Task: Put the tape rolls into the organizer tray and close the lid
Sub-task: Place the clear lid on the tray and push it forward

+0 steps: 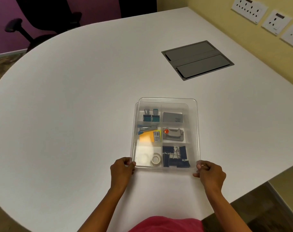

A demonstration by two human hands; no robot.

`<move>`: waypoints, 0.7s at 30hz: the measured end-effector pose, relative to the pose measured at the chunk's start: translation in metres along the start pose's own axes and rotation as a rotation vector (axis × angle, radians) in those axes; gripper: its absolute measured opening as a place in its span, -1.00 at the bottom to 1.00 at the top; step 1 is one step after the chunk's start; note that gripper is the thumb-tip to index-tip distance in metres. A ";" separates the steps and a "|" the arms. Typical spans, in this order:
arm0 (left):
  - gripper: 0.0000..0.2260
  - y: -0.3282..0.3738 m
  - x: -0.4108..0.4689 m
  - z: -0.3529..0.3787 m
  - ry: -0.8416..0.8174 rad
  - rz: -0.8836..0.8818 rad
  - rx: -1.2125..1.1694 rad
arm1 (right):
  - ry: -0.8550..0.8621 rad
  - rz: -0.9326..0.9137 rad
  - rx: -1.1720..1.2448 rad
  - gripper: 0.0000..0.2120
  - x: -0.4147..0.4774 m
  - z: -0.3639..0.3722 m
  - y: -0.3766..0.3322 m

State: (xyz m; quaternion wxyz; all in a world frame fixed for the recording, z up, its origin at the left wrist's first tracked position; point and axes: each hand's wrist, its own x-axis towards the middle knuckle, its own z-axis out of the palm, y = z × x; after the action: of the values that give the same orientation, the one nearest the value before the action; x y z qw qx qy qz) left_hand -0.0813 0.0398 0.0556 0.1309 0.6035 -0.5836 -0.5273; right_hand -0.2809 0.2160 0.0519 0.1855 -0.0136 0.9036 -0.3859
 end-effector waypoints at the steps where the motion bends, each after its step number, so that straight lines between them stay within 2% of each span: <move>1: -0.80 0.000 0.000 0.000 -0.001 0.000 -0.003 | 0.009 -0.008 0.010 -0.83 -0.001 0.000 0.001; 6: -0.81 0.000 0.000 0.002 0.010 -0.001 -0.003 | -0.021 -0.049 0.040 -0.80 0.001 0.001 -0.005; 12: -0.81 -0.005 0.005 0.001 -0.001 -0.034 -0.031 | -0.103 -0.021 0.058 -0.90 0.010 -0.004 -0.009; 14: -0.82 -0.006 0.008 0.000 -0.010 -0.064 -0.053 | -0.140 0.051 0.107 -0.95 0.015 -0.006 -0.009; 17: -0.85 -0.009 0.009 0.000 -0.022 -0.114 -0.107 | -0.266 0.251 0.253 -0.99 0.022 -0.009 -0.007; 21: -0.87 -0.011 0.011 0.001 -0.043 -0.166 -0.189 | -0.384 0.461 0.402 -0.92 0.030 -0.007 -0.007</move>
State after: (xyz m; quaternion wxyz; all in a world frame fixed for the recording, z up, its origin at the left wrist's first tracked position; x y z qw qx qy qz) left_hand -0.0782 0.0341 0.0414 0.1305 0.6232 -0.4821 -0.6018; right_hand -0.3118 0.2108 0.0517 0.4332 0.1550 0.7376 -0.4943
